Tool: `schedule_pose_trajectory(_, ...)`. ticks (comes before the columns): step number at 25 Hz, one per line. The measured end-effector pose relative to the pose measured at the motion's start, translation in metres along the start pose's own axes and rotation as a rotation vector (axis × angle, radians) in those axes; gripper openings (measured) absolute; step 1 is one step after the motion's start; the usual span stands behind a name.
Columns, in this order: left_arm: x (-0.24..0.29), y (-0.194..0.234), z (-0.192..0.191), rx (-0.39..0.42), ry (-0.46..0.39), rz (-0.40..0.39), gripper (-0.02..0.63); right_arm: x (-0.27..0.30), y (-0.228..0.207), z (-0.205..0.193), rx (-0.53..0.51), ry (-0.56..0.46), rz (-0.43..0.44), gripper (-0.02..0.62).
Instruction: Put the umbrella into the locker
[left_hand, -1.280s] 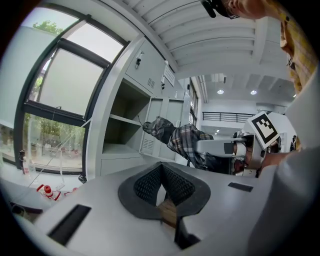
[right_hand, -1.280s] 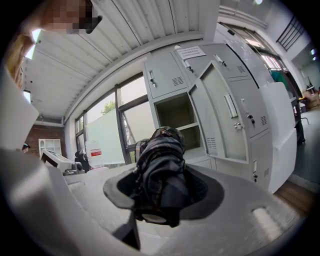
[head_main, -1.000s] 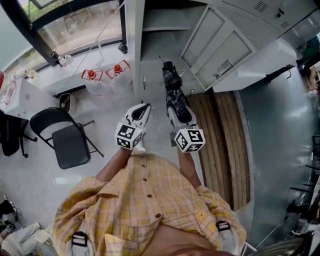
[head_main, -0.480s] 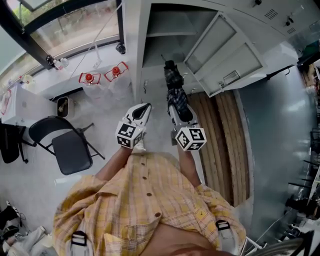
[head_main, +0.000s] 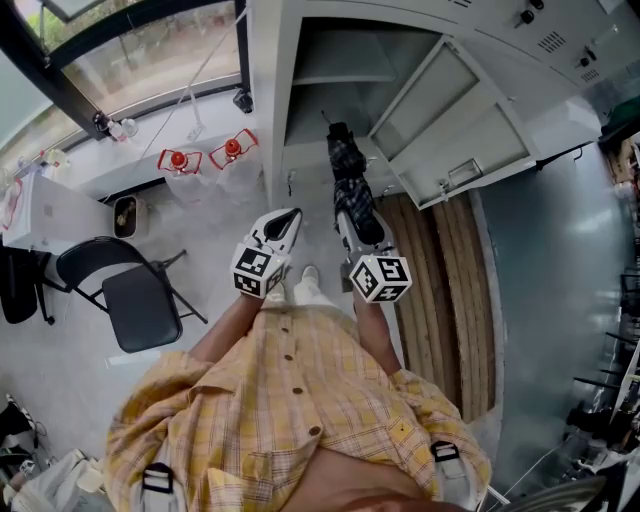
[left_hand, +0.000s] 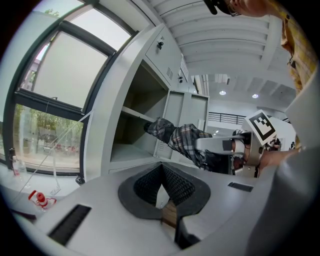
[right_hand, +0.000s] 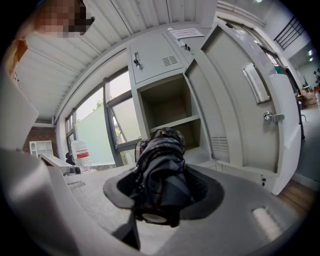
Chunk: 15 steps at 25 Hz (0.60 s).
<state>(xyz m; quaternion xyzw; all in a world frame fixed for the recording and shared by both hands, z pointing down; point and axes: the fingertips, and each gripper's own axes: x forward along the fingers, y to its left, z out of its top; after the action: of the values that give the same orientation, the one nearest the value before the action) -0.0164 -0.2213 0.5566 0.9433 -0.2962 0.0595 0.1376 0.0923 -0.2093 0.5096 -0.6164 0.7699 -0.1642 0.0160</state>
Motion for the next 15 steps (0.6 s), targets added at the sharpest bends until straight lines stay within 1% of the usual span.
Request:
schedule_pose_trajectory(5,0.015,0.008,0.015,0.008,-0.016,0.049,0.005,0.016,-0.015,0.002,-0.013,0.009,0.025,0.193)
schedule_pose_trajectory(8,0.027,0.011,0.011,0.017,-0.014,0.053,0.005,0.026,-0.024,0.002,-0.008,0.012,0.044,0.193)
schedule_pose_trajectory(15,0.050,0.018,0.016,0.023,-0.029,0.076,0.005,0.049,-0.041,0.002,-0.021,0.030,0.079,0.193)
